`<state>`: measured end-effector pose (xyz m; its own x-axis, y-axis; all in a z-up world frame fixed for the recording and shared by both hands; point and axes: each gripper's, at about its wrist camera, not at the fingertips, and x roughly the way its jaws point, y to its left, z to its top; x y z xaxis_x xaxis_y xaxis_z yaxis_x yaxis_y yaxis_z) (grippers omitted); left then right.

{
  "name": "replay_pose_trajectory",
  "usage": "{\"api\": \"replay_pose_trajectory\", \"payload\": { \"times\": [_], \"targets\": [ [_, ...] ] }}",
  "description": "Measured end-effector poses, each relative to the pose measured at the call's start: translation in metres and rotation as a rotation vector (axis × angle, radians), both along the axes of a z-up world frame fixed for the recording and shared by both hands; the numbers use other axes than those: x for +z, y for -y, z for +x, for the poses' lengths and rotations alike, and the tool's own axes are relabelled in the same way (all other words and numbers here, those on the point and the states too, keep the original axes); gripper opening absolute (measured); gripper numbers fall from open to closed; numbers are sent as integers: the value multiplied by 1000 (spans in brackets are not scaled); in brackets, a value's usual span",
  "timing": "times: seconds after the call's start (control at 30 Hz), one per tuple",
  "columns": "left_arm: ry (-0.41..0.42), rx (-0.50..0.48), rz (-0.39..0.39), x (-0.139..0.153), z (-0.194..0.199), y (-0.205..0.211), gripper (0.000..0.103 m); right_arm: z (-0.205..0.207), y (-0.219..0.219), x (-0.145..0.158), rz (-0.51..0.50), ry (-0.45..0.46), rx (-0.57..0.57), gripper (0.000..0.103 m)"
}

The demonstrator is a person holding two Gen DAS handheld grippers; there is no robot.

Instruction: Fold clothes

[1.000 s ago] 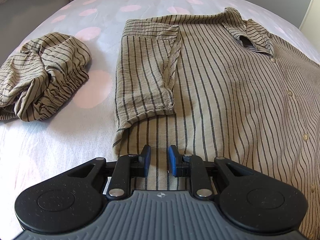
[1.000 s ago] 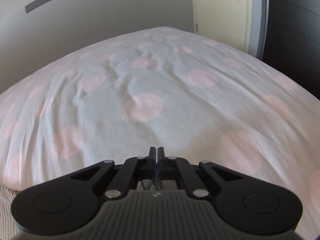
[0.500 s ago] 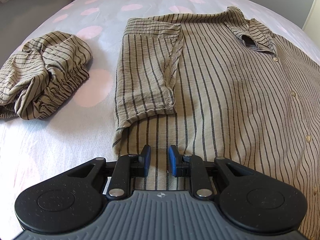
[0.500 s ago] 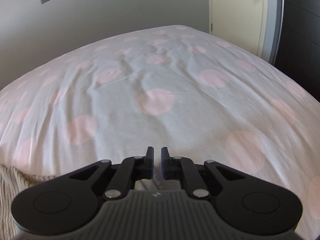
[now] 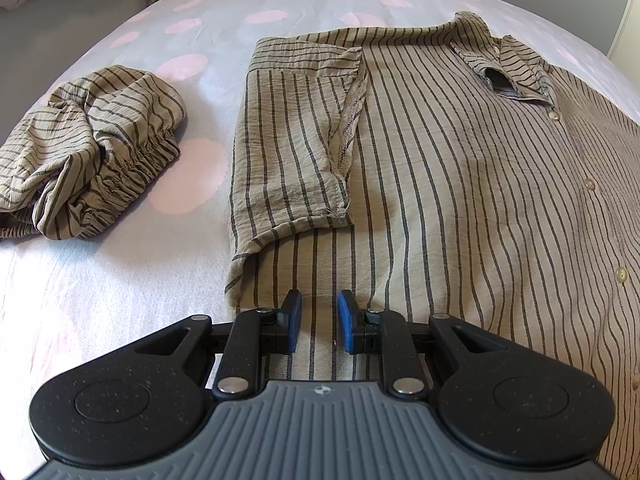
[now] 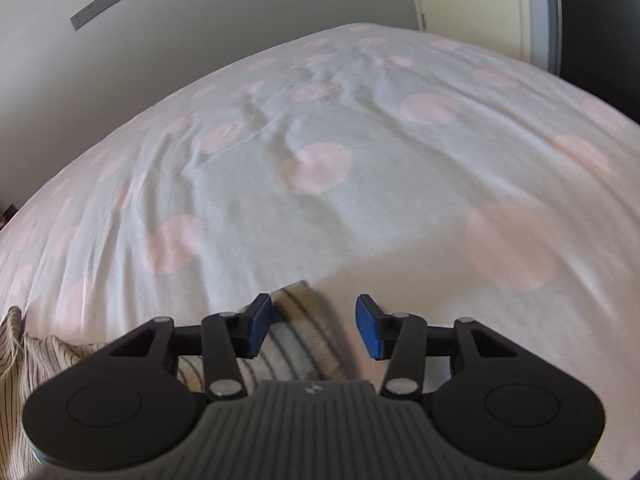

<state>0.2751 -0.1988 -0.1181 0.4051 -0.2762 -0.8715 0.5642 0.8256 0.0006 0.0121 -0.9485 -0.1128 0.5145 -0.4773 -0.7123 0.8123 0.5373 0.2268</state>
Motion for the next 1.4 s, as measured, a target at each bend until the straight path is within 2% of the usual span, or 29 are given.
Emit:
{"api": "replay_pose_trajectory", "payload": {
  "times": [0.07,0.17,0.2,0.27,0.4,0.5,0.67,0.8,0.93,1.1,1.23,1.3,1.4],
  "targets": [
    [1,2,3,-1,0,1,18,10,-3,-6,-11,-19,22,50],
    [4,2,5,-2,0,1,18,16,-9,-2,-32,-50,43,40],
    [3,5,3,-2,1,1,18,17,-10,1,-39,-60,48,27],
    [-4,16,-7,-1,2,0,18,20,-14,7,-53,-81,59,5],
    [-18,38,-49,0,3,-7,18,25,-22,19,-80,-120,83,4],
    [-25,52,-83,0,3,-11,18,32,-37,42,-92,-128,115,4],
    [-21,59,-118,-1,2,-15,20,59,-75,87,-117,-145,192,4],
    [-22,52,-146,-1,1,-17,23,90,-112,111,-136,-138,265,4],
    [-22,40,-159,-1,-1,-18,24,129,-145,109,-154,-164,321,4],
    [-30,37,-180,0,-2,-21,24,166,-170,74,-117,-219,360,5],
    [-47,40,-200,0,0,-24,26,173,-174,59,-43,-202,379,8],
    [-47,42,-200,0,0,-24,26,171,-176,65,-40,-192,394,17],
    [-44,45,-202,1,-2,-23,26,163,-176,75,-45,-181,409,21]
  ]
}}
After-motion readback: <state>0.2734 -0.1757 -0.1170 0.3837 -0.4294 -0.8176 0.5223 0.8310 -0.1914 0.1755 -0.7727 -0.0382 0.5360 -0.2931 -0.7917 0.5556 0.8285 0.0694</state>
